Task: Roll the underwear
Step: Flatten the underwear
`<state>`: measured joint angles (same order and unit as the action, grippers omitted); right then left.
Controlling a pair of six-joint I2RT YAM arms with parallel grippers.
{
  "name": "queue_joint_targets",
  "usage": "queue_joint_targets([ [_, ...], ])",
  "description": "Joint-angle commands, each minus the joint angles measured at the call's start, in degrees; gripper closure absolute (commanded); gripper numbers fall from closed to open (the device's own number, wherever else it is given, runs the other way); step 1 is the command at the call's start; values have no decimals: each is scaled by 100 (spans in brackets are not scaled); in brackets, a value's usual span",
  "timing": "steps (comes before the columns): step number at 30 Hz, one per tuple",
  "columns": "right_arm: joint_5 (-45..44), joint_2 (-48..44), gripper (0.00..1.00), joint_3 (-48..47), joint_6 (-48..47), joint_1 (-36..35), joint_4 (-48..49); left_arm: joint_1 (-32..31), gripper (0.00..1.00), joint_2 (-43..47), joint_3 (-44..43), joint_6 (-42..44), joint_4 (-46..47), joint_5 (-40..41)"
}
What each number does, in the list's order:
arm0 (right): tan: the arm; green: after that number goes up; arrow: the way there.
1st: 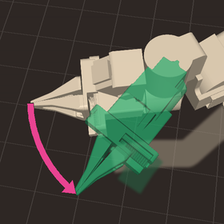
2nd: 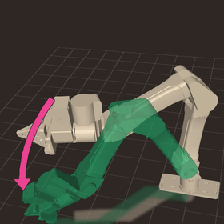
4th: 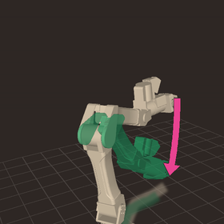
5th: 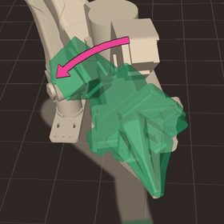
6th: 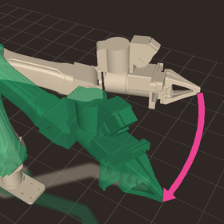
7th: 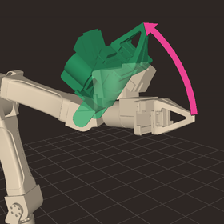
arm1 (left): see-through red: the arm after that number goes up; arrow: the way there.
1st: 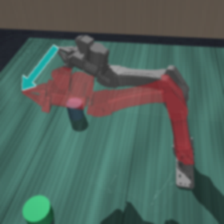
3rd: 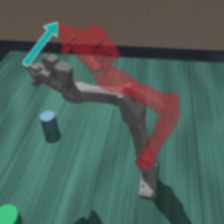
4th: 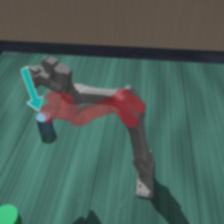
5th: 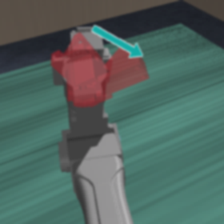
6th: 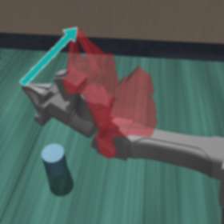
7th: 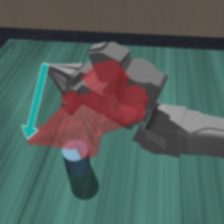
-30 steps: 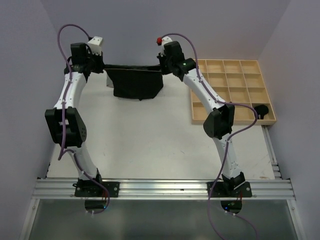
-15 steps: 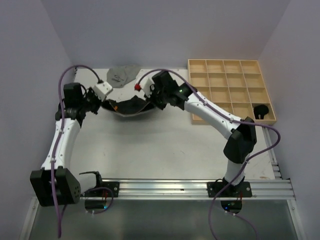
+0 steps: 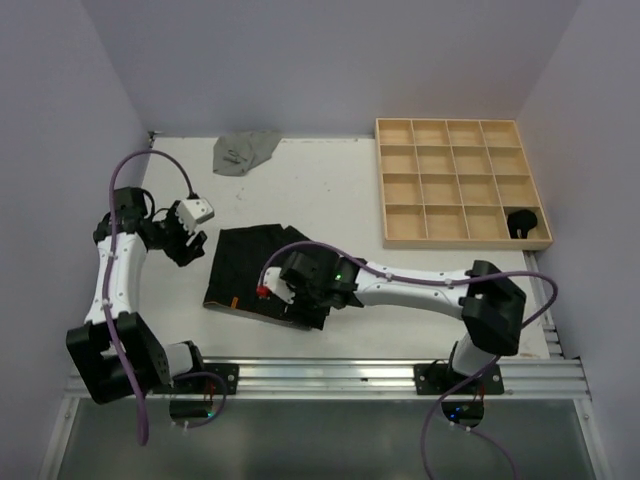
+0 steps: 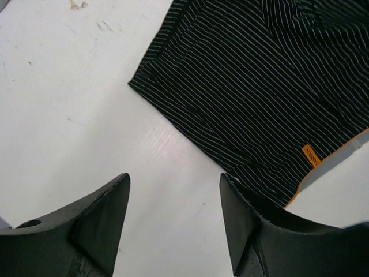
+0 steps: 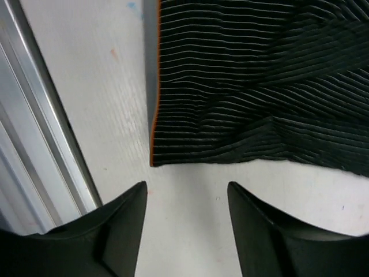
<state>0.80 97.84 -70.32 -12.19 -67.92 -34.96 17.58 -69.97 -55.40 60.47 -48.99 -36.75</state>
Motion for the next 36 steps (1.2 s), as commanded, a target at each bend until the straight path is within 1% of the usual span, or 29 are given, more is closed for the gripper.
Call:
queue_joint_targets([
  [1, -458, -1021, 36, 273, 1714, 470, 1034, 26, 34, -1004, -664, -316, -109, -727],
  [2, -493, -1082, 36, 395, 1928, 577, 1026, 0, 35, -1236, -970, -342, -137, -815],
  [4, -580, -1240, 36, 528, 2324, 884, 1044, -132, 38, -1823, -1201, -623, -49, -694],
  [6, -642, -1303, 41, 765, 2965, 1052, 1053, -439, 39, -2063, -1316, -999, 310, -308],
  [7, -738, -1329, 44, 853, 3211, 1227, 1053, -562, 40, -2186, -1307, -1132, 485, -123],
  [8, -765, -1355, 48, 1028, 3649, 1289, 1053, -833, 40, -2213, -1246, -1255, 826, 174],
  [10, -879, -1382, 54, 1213, 4117, 1473, 1096, -1037, 39, -2301, -1210, -1528, 1084, 335],
  [11, -836, -1391, 60, 1406, 4528, 1527, 1131, -1194, 39, -2345, -1245, -1599, 1189, 422],
  [12, -801, -1382, 62, 1512, 4723, 1562, 1167, -1248, 42, -2415, -1280, -1765, 1208, 458],
  [13, -748, -1356, 67, 1609, 5047, 1615, 1289, -1292, 44, -2529, -1315, -1801, 1190, 467],
  [14, -591, -1295, 68, 1792, 5190, 1633, 1368, -1293, 49, -2565, -1359, -1845, 1182, 519],
  [15, -520, -1242, 69, 1872, 5322, 1633, 1439, -1293, 50, -2600, -1360, -1837, 1155, 563],
  [17, -301, -1136, 69, 2135, 5708, 1633, 1798, -1293, 51, -2557, -1238, -1776, 1102, 651],
  [18, -108, -1005, 69, 2207, 5832, 1633, 1956, -1293, 51, -2513, -1185, -1706, 1102, 661],
  [19, -97, -943, 68, 2268, 5963, 1642, 2228, -1293, 49, -2417, -1114, -1679, 1120, 669],
  [20, -97, -873, 66, 2373, 6208, 1633, 2404, -1293, 47, -2363, -1009, -1670, 1163, 695],
  [21, 129, -750, 63, 2392, 6341, 1633, 2528, -1293, 46, -2319, -982, -1678, 1199, 704],
  [25, 281, -635, 57, 2602, 7035, 1642, 3335, -1293, 45, -2240, -938, -1722, 1278, 687],
  [27, 385, -582, 57, 2673, 7194, 1624, 3461, -1284, 45, -2188, -894, -1731, 1278, 626],
  [28, 430, -556, 56, 2708, 7326, 1615, 3678, -1292, 45, -2161, -859, -1731, 1269, 608],
  [32, 465, -319, 52, 2726, 7485, 1563, 3812, -1293, 43, -1994, -675, -1556, 1199, 450],
  [35, 369, -47, 54, 2656, 7512, 1571, 3962, -1293, 44, -2072, -543, -1556, 1217, 423],
  [36, 290, 50, 61, 2595, 7494, 1597, 3866, -1293, 46, -2203, -525, -1590, 1243, 467],
])
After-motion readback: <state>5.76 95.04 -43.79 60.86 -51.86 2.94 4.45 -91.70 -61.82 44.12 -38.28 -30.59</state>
